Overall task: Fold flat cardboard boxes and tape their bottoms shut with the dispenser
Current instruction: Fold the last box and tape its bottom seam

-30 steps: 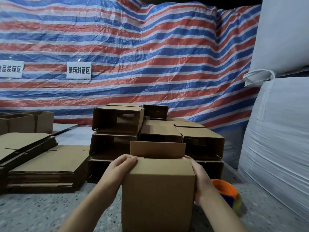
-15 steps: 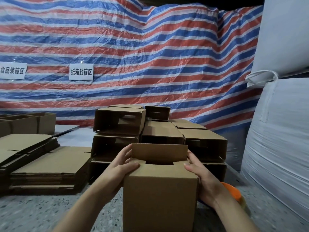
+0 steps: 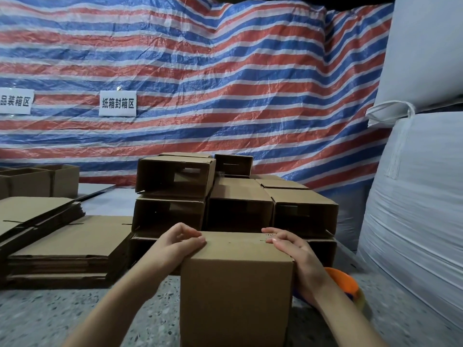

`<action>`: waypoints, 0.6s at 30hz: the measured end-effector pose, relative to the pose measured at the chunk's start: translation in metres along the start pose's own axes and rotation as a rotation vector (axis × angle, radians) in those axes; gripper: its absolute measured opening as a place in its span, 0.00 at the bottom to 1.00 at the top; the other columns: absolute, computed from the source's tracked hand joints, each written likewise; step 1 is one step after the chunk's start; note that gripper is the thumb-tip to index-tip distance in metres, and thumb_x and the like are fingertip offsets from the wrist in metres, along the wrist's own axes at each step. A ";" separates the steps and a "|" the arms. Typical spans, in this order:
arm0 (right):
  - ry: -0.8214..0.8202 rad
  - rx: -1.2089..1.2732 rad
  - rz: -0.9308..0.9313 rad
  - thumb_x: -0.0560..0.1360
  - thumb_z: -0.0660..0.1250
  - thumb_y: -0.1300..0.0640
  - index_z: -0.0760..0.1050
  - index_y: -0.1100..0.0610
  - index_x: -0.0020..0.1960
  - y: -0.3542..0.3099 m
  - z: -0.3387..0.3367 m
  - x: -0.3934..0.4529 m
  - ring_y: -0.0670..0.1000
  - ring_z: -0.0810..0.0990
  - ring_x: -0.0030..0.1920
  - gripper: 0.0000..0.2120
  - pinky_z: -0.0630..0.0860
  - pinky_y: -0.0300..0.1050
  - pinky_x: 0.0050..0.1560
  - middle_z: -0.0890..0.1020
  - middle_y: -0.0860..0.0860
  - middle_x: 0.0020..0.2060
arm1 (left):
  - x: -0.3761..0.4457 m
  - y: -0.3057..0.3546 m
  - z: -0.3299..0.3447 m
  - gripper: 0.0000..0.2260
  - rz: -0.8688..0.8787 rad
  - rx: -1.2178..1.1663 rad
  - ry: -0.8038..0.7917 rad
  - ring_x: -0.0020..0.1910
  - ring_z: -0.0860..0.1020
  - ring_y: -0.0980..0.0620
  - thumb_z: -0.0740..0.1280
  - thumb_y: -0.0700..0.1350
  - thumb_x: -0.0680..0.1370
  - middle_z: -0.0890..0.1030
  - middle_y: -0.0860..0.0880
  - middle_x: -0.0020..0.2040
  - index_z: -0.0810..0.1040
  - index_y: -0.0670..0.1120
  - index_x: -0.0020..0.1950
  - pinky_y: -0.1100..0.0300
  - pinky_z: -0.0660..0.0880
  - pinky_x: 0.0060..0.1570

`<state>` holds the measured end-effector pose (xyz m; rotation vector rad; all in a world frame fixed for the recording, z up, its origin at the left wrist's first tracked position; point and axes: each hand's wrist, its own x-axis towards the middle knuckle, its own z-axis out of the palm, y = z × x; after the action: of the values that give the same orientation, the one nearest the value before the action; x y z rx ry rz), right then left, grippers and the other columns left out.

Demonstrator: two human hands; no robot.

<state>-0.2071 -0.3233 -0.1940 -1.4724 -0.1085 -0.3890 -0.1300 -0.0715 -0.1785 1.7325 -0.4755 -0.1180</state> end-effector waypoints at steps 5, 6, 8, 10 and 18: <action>0.003 -0.032 0.011 0.70 0.68 0.52 0.81 0.60 0.42 -0.002 0.000 0.000 0.57 0.79 0.61 0.11 0.76 0.54 0.63 0.82 0.52 0.60 | -0.002 0.042 0.012 0.16 0.269 0.698 0.089 0.68 0.70 0.57 0.68 0.49 0.79 0.70 0.59 0.70 0.74 0.59 0.65 0.59 0.70 0.66; 0.004 -0.025 0.015 0.71 0.68 0.52 0.81 0.60 0.42 -0.002 0.000 0.000 0.58 0.79 0.61 0.11 0.76 0.54 0.63 0.82 0.52 0.60 | -0.003 0.048 0.022 0.20 0.363 0.810 0.050 0.74 0.62 0.57 0.65 0.52 0.80 0.64 0.60 0.75 0.69 0.60 0.72 0.57 0.59 0.72; -0.004 -0.006 0.023 0.71 0.68 0.53 0.82 0.62 0.45 0.000 -0.002 0.001 0.60 0.79 0.62 0.12 0.76 0.58 0.65 0.81 0.54 0.61 | -0.005 0.052 0.046 0.28 0.438 0.972 -0.125 0.78 0.51 0.58 0.57 0.64 0.80 0.54 0.61 0.79 0.57 0.60 0.78 0.57 0.46 0.73; -0.012 0.018 0.035 0.72 0.68 0.53 0.82 0.62 0.47 0.002 -0.003 0.001 0.61 0.79 0.63 0.12 0.74 0.63 0.67 0.80 0.56 0.62 | -0.004 0.046 0.065 0.33 0.402 1.150 -0.264 0.79 0.48 0.57 0.51 0.71 0.77 0.50 0.58 0.80 0.51 0.60 0.79 0.51 0.42 0.75; -0.053 -0.231 0.087 0.81 0.62 0.47 0.83 0.49 0.59 -0.019 -0.040 0.015 0.51 0.80 0.63 0.14 0.74 0.53 0.65 0.84 0.48 0.59 | 0.001 0.040 0.068 0.33 0.386 1.255 -0.295 0.79 0.53 0.54 0.49 0.71 0.77 0.54 0.57 0.80 0.51 0.59 0.80 0.44 0.49 0.76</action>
<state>-0.2055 -0.3664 -0.1753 -1.7095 -0.0431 -0.2989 -0.1614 -0.1398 -0.1546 2.7973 -1.2694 0.2721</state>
